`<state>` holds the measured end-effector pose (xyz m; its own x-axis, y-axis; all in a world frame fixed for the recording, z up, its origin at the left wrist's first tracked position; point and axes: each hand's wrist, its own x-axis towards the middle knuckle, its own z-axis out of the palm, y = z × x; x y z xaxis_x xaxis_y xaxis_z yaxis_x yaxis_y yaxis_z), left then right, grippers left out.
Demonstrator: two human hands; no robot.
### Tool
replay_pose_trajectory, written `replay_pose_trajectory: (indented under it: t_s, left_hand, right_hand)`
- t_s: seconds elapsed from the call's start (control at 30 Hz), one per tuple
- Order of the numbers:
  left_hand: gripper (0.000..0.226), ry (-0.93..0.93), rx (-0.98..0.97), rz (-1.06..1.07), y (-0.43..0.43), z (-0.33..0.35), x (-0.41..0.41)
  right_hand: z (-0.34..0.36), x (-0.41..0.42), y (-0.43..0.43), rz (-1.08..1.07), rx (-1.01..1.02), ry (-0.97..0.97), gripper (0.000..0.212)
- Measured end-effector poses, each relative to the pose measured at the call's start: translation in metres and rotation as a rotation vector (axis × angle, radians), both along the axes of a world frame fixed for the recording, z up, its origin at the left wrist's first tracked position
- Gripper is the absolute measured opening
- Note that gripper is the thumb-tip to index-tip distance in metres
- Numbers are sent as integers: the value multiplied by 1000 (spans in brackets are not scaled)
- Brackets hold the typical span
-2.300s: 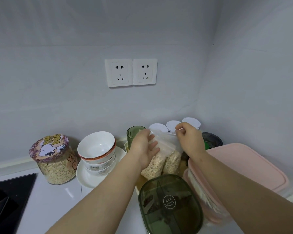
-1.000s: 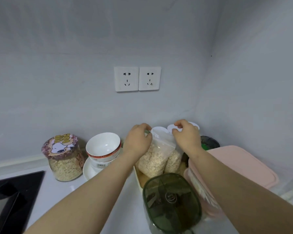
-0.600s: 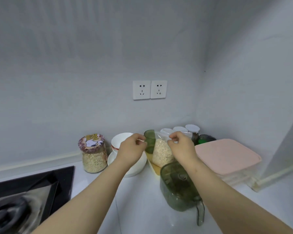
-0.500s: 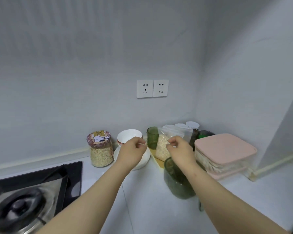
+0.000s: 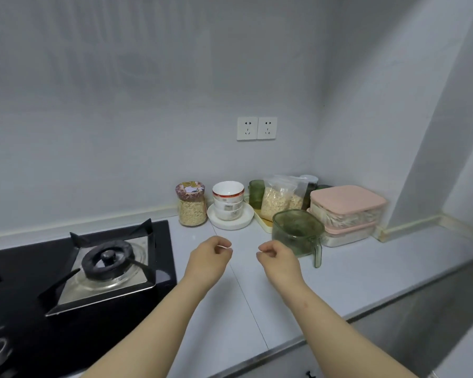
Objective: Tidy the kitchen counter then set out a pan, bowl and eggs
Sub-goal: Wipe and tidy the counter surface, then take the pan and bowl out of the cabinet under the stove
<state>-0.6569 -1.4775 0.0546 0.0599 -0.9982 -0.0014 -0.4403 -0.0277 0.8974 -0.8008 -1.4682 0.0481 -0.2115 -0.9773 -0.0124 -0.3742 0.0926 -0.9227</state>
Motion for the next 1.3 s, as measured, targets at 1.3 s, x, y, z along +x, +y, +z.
replay_pose_trajectory:
  t_s: [1.3]
  left_hand:
    - [16,1,553,412,352,-179,395]
  right_hand:
    - [-185,384,300,385,501,-5,15]
